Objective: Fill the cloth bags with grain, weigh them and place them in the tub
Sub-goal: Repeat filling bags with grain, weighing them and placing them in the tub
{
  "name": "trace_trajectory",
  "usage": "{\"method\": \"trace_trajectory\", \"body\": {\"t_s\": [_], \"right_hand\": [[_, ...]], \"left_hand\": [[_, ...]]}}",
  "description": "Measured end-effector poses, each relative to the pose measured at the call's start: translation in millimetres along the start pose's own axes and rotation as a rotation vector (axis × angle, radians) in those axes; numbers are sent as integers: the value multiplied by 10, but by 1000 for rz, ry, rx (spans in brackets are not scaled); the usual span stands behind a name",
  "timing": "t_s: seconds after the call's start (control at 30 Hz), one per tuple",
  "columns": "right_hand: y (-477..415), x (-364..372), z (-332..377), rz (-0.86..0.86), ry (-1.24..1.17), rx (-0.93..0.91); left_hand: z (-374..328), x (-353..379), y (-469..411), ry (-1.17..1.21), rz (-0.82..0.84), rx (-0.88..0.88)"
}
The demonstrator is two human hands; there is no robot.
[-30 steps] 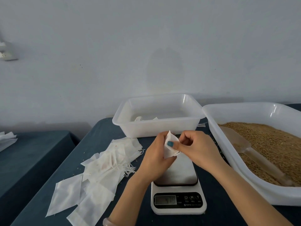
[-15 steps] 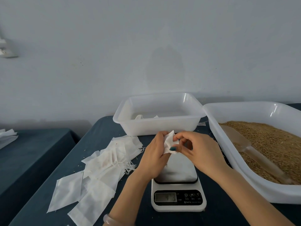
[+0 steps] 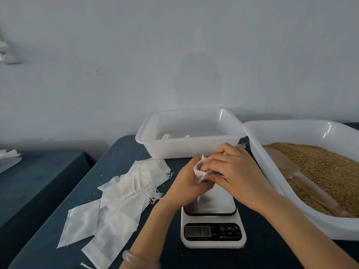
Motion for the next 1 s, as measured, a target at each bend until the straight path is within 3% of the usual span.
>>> {"method": "trace_trajectory", "body": {"t_s": [0.23,0.3,0.43,0.67,0.8,0.9,1.0], "right_hand": [[-8,-124,34,-185,29,55],[11,-99,3,-134,-25,71],[68,62,-153,127,-127,224],[50,9,-105,100,-139,101],[37,-44,-228,165,-184,224],[39,-106,-579,153,-217,427],[175,-171,-1084,312,-37,681]], "left_hand": [[45,-49,6,-20,-3,24],[45,-59,5,-24,-8,34],[77,-51,-2,-49,0,36],[141,-76,-13,-115,-29,41],[186,-114,-17,-170,-62,-6],[219,-129,-11,-212,-70,-54],[247,-143,-4,-227,-70,-77]]}}
Point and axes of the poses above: each hand's wrist, its own y-axis away from the middle knuckle, its own x-axis out of the palm, z = x × y, the point moved 5 cm from there along -y, towards the middle knuckle
